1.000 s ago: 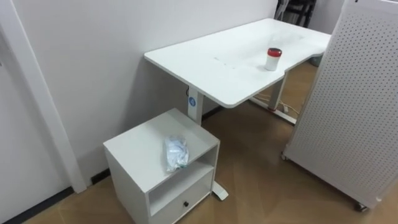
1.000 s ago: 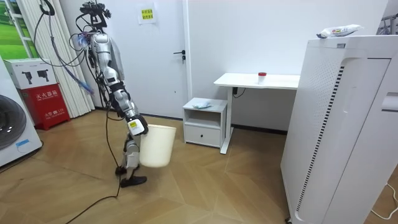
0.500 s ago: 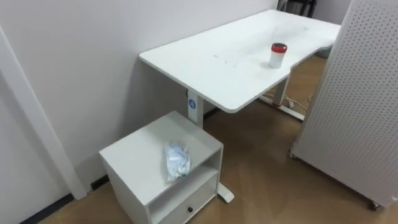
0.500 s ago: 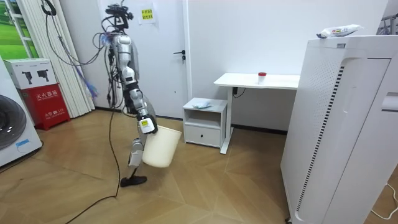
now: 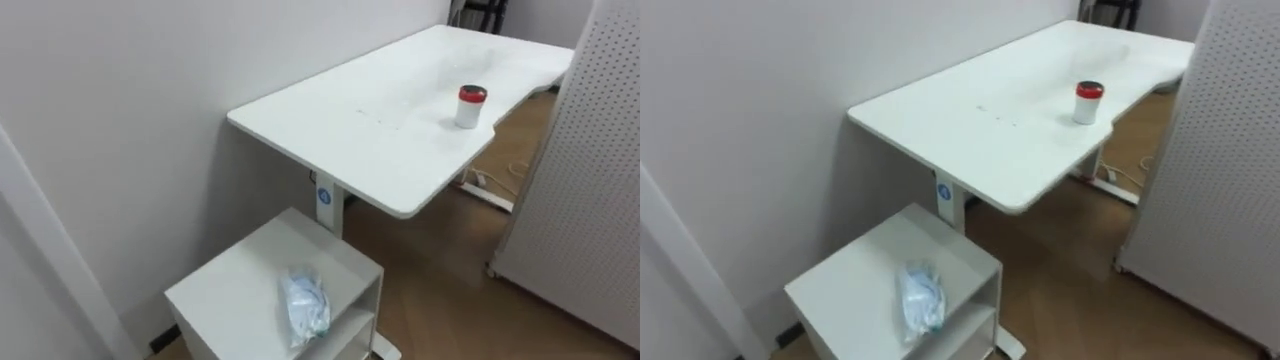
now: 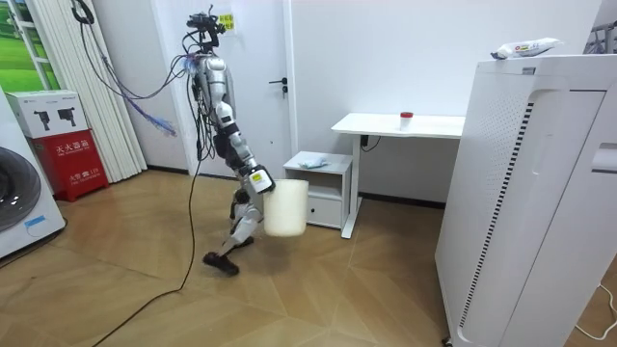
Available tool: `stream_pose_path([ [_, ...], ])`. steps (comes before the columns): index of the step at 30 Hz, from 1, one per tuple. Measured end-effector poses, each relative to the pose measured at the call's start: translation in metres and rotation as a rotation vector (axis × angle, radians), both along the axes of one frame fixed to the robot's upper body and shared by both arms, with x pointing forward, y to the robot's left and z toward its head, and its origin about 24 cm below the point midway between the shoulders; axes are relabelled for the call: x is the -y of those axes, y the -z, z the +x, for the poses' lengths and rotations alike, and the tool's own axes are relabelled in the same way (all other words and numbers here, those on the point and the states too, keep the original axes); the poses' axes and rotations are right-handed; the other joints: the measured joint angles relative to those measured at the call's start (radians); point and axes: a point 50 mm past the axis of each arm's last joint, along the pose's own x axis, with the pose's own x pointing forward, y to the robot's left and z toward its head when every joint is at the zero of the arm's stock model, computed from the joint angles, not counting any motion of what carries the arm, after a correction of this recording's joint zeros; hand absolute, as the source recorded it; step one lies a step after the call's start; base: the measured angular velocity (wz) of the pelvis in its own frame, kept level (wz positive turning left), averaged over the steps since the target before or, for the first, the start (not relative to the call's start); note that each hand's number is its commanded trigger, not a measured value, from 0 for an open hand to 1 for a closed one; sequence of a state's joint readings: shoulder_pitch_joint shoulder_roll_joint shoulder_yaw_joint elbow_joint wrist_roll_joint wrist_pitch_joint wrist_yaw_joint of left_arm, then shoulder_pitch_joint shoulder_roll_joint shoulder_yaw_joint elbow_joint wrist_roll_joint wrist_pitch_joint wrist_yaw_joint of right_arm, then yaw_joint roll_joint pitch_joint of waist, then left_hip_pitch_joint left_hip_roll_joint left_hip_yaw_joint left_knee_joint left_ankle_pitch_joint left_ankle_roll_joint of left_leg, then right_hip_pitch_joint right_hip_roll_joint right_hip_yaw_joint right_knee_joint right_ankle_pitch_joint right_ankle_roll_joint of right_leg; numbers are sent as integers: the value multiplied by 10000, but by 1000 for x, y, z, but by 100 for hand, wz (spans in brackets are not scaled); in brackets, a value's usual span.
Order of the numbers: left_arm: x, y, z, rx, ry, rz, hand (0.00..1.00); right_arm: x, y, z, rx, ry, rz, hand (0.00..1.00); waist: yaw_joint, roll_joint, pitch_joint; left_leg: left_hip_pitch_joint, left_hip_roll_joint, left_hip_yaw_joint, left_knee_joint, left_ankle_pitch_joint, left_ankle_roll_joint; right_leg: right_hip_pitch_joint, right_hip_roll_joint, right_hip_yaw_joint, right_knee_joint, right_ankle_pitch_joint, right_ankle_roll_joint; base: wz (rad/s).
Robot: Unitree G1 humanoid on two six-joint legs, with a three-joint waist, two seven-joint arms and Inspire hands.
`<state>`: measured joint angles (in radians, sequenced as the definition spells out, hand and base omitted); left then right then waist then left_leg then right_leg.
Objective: Pick garbage
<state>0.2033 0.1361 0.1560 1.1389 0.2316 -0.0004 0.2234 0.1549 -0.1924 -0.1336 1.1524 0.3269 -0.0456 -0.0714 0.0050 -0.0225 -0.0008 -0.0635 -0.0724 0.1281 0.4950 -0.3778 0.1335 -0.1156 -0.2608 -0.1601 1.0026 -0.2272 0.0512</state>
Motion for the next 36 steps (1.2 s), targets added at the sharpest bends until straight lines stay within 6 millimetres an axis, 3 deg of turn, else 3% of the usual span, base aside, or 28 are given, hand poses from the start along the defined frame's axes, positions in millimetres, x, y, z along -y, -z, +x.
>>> stream_pose_path([
  [1, 0, -1, 2, 110, 120, 116, 0, 0, 0, 2, 87, 68, 13, 100, 56, 31, 13, 154, 131, -22, -210, 12, -23, -313, 182, -106, -501, -436, 25, 10],
  [2, 0, -1, 3, 134, 205, 151, 0, -1, 0, 2, 118, 111, 72, 100, 66, 50, 2, 254, 201, -36, -336, 24, -45, -357, 322, -96, -967, -572, 59, 11],
  [3, 0, -1, 4, 171, 242, 201, 0, -4, 1, 2, 119, 26, 143, 100, 48, 59, 13, 476, 295, -138, -605, 67, -121, -354, 598, -92, -2335, -693, 92, 20],
  [4, 0, -1, 5, 185, 237, 213, 0, -6, 1, 1, 104, -45, 153, 100, 20, 41, 20, 652, 335, -250, -854, 98, -175, -224, 813, -136, -3958, -649, 93, 22],
  [5, 0, -1, 5, 181, 243, 204, 0, -6, 1, 1, 100, -47, 150, 100, 26, 25, 21, 708, 341, -250, -939, 108, -199, -149, 921, -186, -4713, -519, 42, 23],
  [6, 2, 0, 4, 150, 219, 166, 0, -5, 2, -1, 29, -55, 122, 100, 32, 2, 14, 768, 418, -309, -1044, 88, -282, -16, 1154, -188, -5502, -177, 323, 11],
  [7, 3, 0, 5, 174, 268, 166, 0, -6, 2, -3, -48, -81, 124, 100, 97, 108, -60, 837, 523, -301, -1175, 193, -457, 160, 1369, -178, -5928, -22, 294, 0],
  [9, 1, -1, 7, 234, 295, 275, 0, -9, 3, 0, -103, -372, 152, 100, 258, 111, -50, 1045, 641, -316, -1544, 335, -675, 383, 1612, -124, -6482, 159, 211, -18],
  [10, 1, -1, 7, 265, 301, 323, 0, -11, 4, 3, -87, -567, 169, 100, 233, 86, 30, 1210, 664, -331, -1839, 499, -782, 597, 1684, -78, -6796, 244, 159, -10],
  [14, 1, -3, 8, 508, 232, 369, 0, -13, 4, 2, -192, -1058, 238, 100, 96, 83, 20, 1961, 839, -359, -2677, 722, -913, 1427, 2015, -67, -7770, 344, 118, -1],
  [16, 1, -4, 12, 650, 263, 379, 0, -14, 4, 3, -205, -1376, 264, 100, -12, 101, 6, 2172, 861, -351, -2713, 754, -970, 1692, 2116, 71, -7952, 391, 42, 2],
  [17, 0, -4, 12, 744, 268, 421, 0, -17, 5, 4, -206, -1495, 308, 100, -15, -38, 50, 1929, 785, -203, -2005, 771, -1049, 1972, 1930, 634, -8218, 471, -47, 14],
  [18, -1, -5, 17, 904, 318, 445, 0, -19, 6, 4, -204, -1538, 350, 100, -81, -266, 151, 1523, 696, -206, -1388, 599, -1174, 2149, 1700, 1217, -8414, 490, -38, 62],
  [19, 3, -6, 31, 1376, 530, 404, 0, -18, 5, 2, -146, -1489, 282, 100, -247, -484, 98, 537, 518, -252, -1600, 612, -1308, 2189, 1430, 2029, -8613, 517, 11, 105],
  [20, 9, -10, 54, 2091, 1077, 362, 0, -14, 6, -4, -224, -1094, 218, 100, -245, -408, 81, -476, 522, -98, -1713, 1366, -751, 1865, 1245, 2219, -8458, 385, 199, 85],
  [21, 10, -12, 59, 2381, 1237, 412, 0, -14, 6, -6, -324, -910, 232, 100, -57, -489, 1, -544, 497, 117, -1554, 1479, -740, 1666, 1154, 2242, -8286, 266, 368, 8],
  [22, 11, -14, 63, 2690, 1315, 535, 0, -15, 6, 0, -237, -907, 266, 100, 283, -453, 66, -474, 589, 599, -1492, 1502, -703, 1487, 1233, 1736, -8128, 231, 441, -55],
  [23, 11, -15, 64, 2748, 1339, 604, 0, -16, 6, 3, -150, -960, 292, 100, 370, -334, 114, -398, 626, 532, -1496, 1502, -702, 1450, 1316, 1516, -8185, 234, 393, -67],
  [24, 10, -20, 73, 3019, 1544, 782, 0, -17, 6, 10, 67, -1081, 298, 100, 400, -135, 130, -256, 720, -70, -1537, 1496, -705, 1244, 1761, 1445, -8264, 355, 165, -48],
  [25, 9, -29, 92, 3766, 1875, 1019, 0, -18, 5, 13, 178, -1214, 263, 100, 373, 4, 164, -123, 783, -378, -1672, 1498, -721, 930, 2149, 1314, -8579, 790, -159, -19],
  [26, 10, -37, 109, 4485, 2107, 1220, 0, -16, 5, 12, 137, -1451, 164, 100, 173, 184, 159, 114, 757, -290, -1901, 1476, -750, 817, 2187, 1011, -8502, 1224, -217, 8],
  [27, 12, -38, 114, 4703, 2200, 1251, 0, -16, 5, 11, 111, -1456, 130, 100, 42, 156, 75, 242, 761, -212, -2057, 1477, -749, 853, 2179, 1013, -8441, 1225, -211, 4],
  [28, 15, -47, 132, 5502, 2282, 1379, 0, -16, 4, 15, 173, -1490, 115, 100, -45, 220, 72, 409, 748, -141, -2324, 1478, -749, 811, 2198, 1027, -8378, 1190, -230, -30],
  [31, 21, -65, 168, 6885, 2515, 1599, 0, -21, 3, 34, 580, -2063, 356, 100, -263, 397, 161, 341, 779, 162, -2465, 1495, -737, 421, 2224, 1044, -8010, 1187, -257, -38],
  [33, 27, -73, 181, 7477, 2745, 1677, 0, -25, 2, 46, 804, -2343, 474, 100, -330, 374, 160, 185, 772, 356, -2490, 1498, -730, -66, 2273, 1103, -7623, 1147, -284, -38],
  [36, 31, -80, 199, 7955, 2834, 1806, 0, -28, -3, 70, 1208, -2712, 519, 100, -594, 314, 193, -418, 773, 487, -2232, 1495, -720, -764, 2135, 657, -7180, 1165, -340, -16],
])
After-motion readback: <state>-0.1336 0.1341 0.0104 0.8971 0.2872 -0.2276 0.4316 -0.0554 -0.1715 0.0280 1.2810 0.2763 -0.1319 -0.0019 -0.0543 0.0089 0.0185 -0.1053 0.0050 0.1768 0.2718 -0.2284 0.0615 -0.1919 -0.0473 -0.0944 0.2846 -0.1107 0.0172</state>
